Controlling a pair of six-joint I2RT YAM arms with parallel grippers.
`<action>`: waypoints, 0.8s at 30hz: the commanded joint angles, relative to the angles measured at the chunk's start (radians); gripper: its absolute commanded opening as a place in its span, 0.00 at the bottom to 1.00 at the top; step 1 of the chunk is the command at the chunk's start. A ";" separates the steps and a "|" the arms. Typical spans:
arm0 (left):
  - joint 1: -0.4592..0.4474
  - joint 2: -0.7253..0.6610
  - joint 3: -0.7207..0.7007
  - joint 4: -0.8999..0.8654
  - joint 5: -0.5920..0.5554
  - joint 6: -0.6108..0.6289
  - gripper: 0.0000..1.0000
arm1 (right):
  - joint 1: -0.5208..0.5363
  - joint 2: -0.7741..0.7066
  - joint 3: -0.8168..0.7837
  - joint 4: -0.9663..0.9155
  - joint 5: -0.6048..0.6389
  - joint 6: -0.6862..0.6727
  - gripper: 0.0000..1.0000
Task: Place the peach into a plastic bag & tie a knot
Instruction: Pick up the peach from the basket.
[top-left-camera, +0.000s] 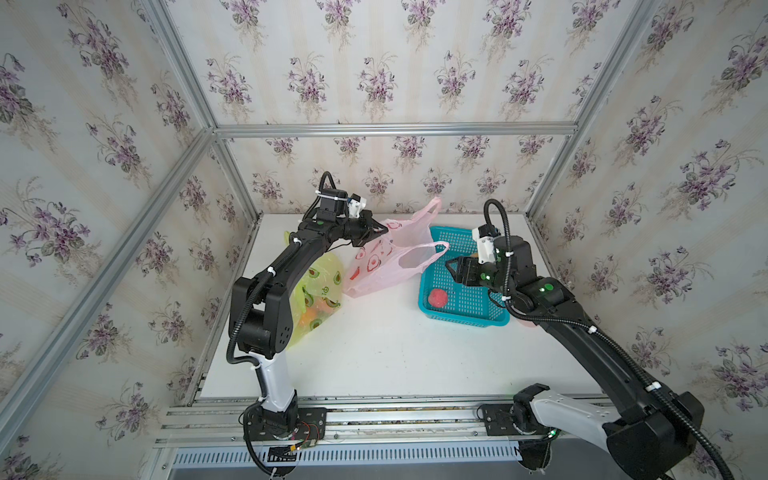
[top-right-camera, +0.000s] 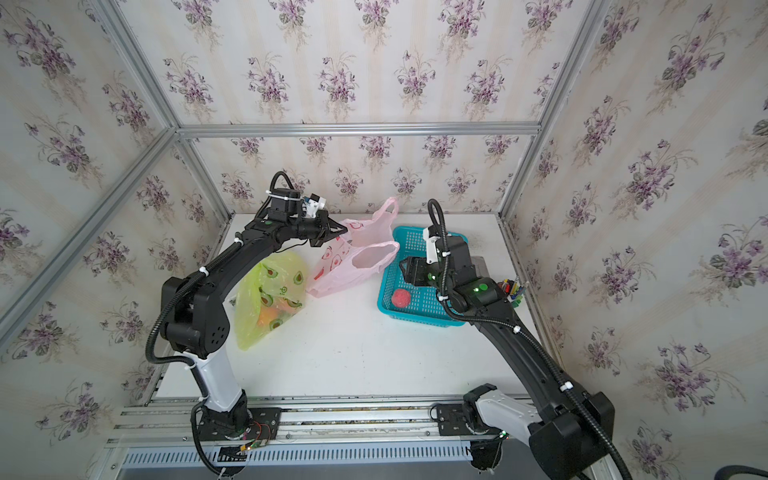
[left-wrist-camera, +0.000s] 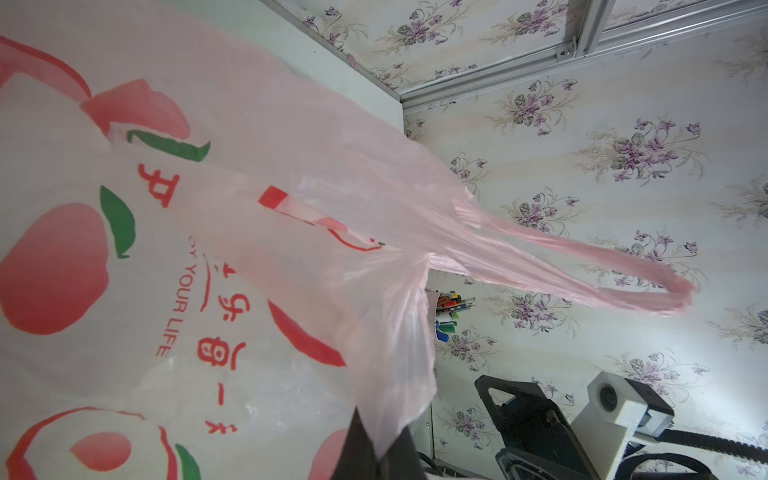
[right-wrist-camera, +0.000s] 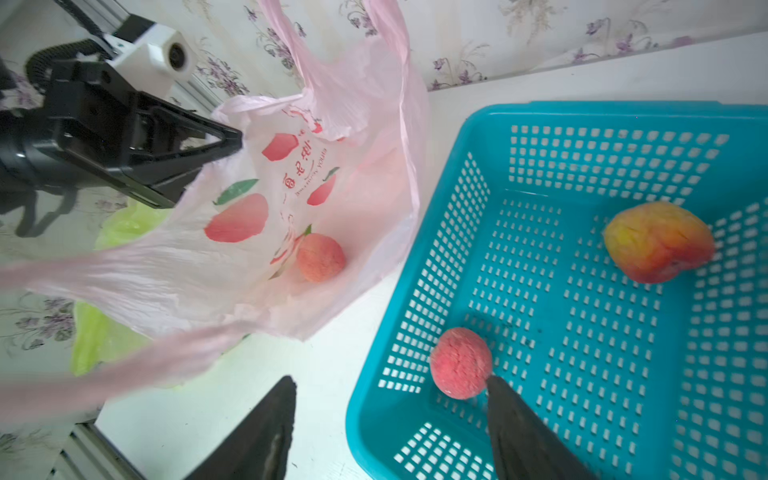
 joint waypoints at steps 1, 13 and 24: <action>0.003 -0.010 -0.008 0.026 0.001 0.008 0.00 | -0.028 0.023 -0.024 -0.002 0.034 -0.002 0.70; 0.001 -0.053 -0.048 0.020 0.016 0.029 0.00 | -0.093 0.344 -0.056 0.094 -0.179 -0.017 0.77; 0.001 -0.075 -0.057 0.018 0.019 0.033 0.00 | -0.055 0.527 -0.051 0.139 -0.203 -0.031 0.79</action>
